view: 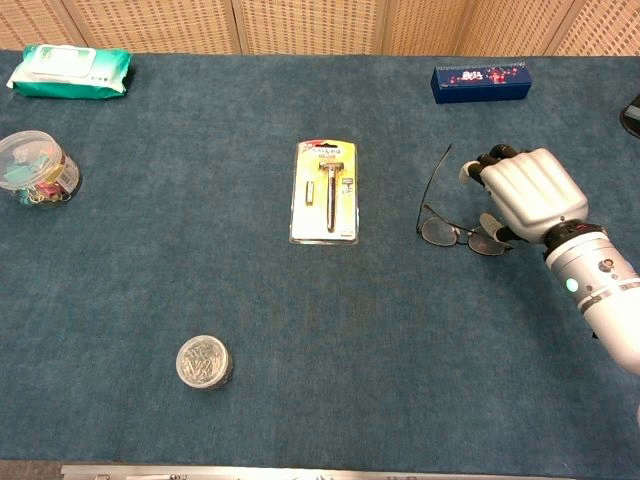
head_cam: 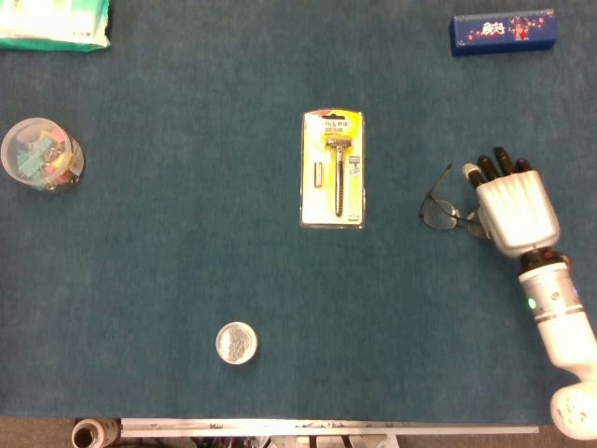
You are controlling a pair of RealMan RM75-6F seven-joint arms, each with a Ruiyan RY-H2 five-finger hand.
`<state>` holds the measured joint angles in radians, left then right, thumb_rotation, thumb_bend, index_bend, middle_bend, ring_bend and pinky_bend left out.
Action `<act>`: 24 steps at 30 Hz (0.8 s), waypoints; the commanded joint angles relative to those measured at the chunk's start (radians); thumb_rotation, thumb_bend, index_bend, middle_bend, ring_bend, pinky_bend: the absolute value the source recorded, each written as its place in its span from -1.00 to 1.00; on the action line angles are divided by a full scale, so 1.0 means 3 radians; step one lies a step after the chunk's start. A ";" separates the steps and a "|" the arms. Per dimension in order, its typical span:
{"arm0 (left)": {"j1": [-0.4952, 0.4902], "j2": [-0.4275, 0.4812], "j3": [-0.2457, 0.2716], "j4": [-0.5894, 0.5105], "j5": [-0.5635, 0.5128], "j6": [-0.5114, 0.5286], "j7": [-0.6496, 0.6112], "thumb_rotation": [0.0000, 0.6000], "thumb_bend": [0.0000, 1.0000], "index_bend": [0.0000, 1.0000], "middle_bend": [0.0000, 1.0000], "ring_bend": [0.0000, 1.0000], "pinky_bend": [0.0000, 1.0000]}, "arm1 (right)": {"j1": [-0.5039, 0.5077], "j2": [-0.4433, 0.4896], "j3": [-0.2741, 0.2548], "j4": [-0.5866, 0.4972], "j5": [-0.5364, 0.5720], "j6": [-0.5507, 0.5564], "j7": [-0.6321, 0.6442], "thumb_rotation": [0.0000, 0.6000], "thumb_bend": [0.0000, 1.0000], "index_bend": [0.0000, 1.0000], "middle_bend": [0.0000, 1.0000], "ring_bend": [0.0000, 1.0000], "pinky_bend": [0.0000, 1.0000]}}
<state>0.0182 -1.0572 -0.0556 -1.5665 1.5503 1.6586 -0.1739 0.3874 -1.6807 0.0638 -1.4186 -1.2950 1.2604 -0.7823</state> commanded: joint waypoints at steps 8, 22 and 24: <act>-0.0010 -0.0012 -0.0001 -0.0021 -0.0010 -0.0025 0.0081 1.00 -0.77 -0.10 -0.10 -0.27 -0.12 | -0.0218 0.0588 -0.0118 -0.0816 -0.0630 0.0594 0.0303 1.00 -0.37 -0.38 -0.38 -0.62 -0.20; 0.0005 0.0004 -0.0004 -0.0026 -0.0001 0.0007 0.0034 1.00 -0.77 -0.10 -0.10 -0.27 -0.12 | 0.0008 0.0626 0.0295 -0.1271 -0.0849 0.0557 0.0211 1.00 -0.37 -0.38 -0.38 -0.62 -0.20; 0.0007 0.0009 -0.0006 -0.0025 0.0000 0.0012 0.0018 1.00 -0.77 -0.10 -0.10 -0.27 -0.12 | 0.0095 0.0574 0.0401 -0.1303 -0.0744 0.0455 0.0104 1.00 -0.37 -0.38 -0.38 -0.62 -0.20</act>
<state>0.0200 -1.0551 -0.0571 -1.5743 1.5502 1.6616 -0.1674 0.3923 -1.4940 0.1603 -1.7962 -1.5433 1.4225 -0.7263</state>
